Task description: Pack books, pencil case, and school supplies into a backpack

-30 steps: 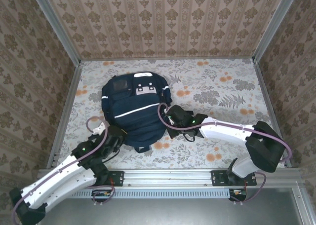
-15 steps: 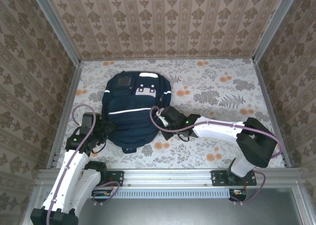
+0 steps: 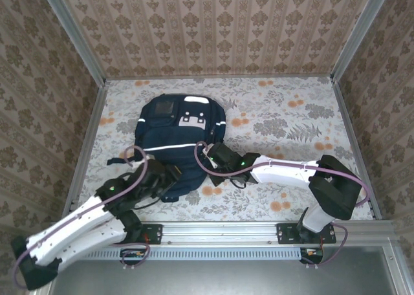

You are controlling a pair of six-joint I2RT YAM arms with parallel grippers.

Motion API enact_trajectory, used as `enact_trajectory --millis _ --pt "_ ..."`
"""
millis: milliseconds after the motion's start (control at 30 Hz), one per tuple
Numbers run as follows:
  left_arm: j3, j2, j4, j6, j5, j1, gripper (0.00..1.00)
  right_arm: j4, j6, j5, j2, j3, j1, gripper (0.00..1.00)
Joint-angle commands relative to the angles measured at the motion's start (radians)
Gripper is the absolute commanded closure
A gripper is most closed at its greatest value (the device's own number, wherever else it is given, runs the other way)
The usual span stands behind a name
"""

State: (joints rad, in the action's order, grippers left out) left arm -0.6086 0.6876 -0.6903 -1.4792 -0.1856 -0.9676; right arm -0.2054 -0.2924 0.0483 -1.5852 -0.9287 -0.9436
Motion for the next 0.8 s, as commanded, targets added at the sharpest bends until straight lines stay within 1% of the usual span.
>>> enact_trajectory --millis 0,67,133,233,300,333,367,400,433,467,500,667,767 --pt "-0.051 0.128 0.106 -0.146 -0.172 -0.080 0.41 0.048 -0.021 0.005 0.013 0.010 -0.011 1.00" --pt "-0.059 0.209 0.175 -0.159 -0.177 -0.101 0.36 0.057 -0.026 -0.001 0.019 0.019 -0.011 1.00" --pt "-0.073 0.277 0.207 -0.183 -0.183 -0.115 0.32 0.061 -0.030 -0.004 0.025 0.023 -0.012 1.00" --pt "-0.109 0.376 0.189 -0.221 -0.218 -0.134 0.29 0.069 -0.034 -0.008 0.027 0.029 -0.014 1.00" --pt "-0.111 0.412 0.199 -0.239 -0.234 -0.136 0.30 0.071 -0.035 -0.008 0.031 0.032 -0.014 1.00" --pt "-0.107 0.424 0.197 -0.251 -0.246 -0.139 0.33 0.073 -0.035 -0.008 0.031 0.033 -0.014 1.00" --pt "-0.099 0.433 0.198 -0.261 -0.257 -0.139 0.43 0.072 -0.036 -0.006 0.033 0.034 -0.014 1.00" --pt "-0.088 0.435 0.205 -0.265 -0.264 -0.139 0.57 0.073 -0.036 -0.003 0.034 0.036 -0.014 1.00" --pt "-0.077 0.429 0.203 -0.271 -0.275 -0.139 0.80 0.074 -0.035 0.002 0.036 0.039 -0.014 1.00" --pt "-0.070 0.419 0.176 -0.281 -0.288 -0.139 0.96 0.074 -0.034 0.009 0.037 0.040 -0.013 1.00" --pt "-0.070 0.406 0.147 -0.286 -0.299 -0.138 1.00 0.072 -0.032 0.015 0.037 0.043 -0.012 1.00" --pt "-0.061 0.266 -0.025 -0.283 -0.363 -0.138 1.00 0.070 -0.010 0.050 0.043 0.059 0.007 1.00" --pt "-0.039 0.172 -0.101 -0.289 -0.377 -0.138 1.00 0.072 0.013 0.070 0.044 0.067 0.039 1.00"
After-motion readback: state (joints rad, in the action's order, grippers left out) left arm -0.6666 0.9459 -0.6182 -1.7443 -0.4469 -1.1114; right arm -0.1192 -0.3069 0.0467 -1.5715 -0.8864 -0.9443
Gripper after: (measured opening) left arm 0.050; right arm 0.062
